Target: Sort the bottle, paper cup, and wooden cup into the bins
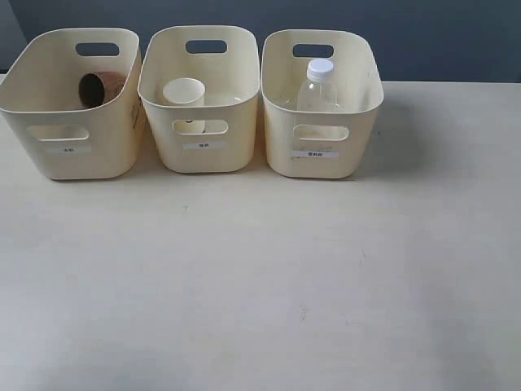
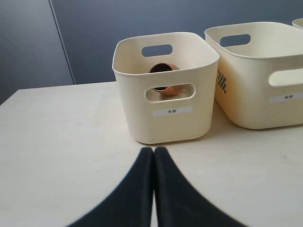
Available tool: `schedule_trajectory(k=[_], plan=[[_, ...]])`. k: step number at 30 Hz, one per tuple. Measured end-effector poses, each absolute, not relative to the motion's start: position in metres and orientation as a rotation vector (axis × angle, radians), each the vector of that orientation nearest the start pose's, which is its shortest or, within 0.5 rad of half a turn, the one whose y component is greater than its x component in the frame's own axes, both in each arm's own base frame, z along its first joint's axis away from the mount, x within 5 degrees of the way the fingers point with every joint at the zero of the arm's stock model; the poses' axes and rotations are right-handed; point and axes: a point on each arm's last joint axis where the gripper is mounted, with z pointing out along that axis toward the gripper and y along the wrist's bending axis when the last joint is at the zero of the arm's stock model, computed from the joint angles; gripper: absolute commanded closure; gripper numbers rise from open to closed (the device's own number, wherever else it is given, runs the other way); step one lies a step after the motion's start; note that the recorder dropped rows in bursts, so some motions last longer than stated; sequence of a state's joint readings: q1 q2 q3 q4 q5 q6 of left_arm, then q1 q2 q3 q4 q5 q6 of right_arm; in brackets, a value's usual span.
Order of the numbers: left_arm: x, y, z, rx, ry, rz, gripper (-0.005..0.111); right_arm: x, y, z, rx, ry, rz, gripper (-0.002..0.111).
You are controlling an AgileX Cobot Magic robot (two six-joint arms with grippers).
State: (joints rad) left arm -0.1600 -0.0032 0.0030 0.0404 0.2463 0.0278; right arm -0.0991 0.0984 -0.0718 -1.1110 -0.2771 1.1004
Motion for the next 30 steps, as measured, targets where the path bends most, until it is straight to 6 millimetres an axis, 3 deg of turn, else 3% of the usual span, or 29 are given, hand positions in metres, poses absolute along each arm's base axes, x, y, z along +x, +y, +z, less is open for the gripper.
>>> schedule_trajectory(k=[2, 5, 15, 30], plan=[[0.055, -0.008, 0.19, 0.189, 1.72, -0.06, 0.107, 0.061, 0.012, 0.238, -0.083, 1.35, 0.079, 0.109], [0.055, -0.008, 0.19, 0.189, 1.72, -0.06, 0.107, 0.064, -0.001, 0.222, -0.028, 1.457, -0.067, 0.109], [0.055, -0.008, 0.19, 0.189, 1.72, -0.06, 0.107, 0.056, -0.001, 0.202, -0.065, 1.646, -0.11, 0.109], [0.055, -0.008, 0.19, 0.189, 1.72, -0.06, 0.107, 0.057, -0.002, 0.205, -0.076, 1.584, -0.142, 0.109]])
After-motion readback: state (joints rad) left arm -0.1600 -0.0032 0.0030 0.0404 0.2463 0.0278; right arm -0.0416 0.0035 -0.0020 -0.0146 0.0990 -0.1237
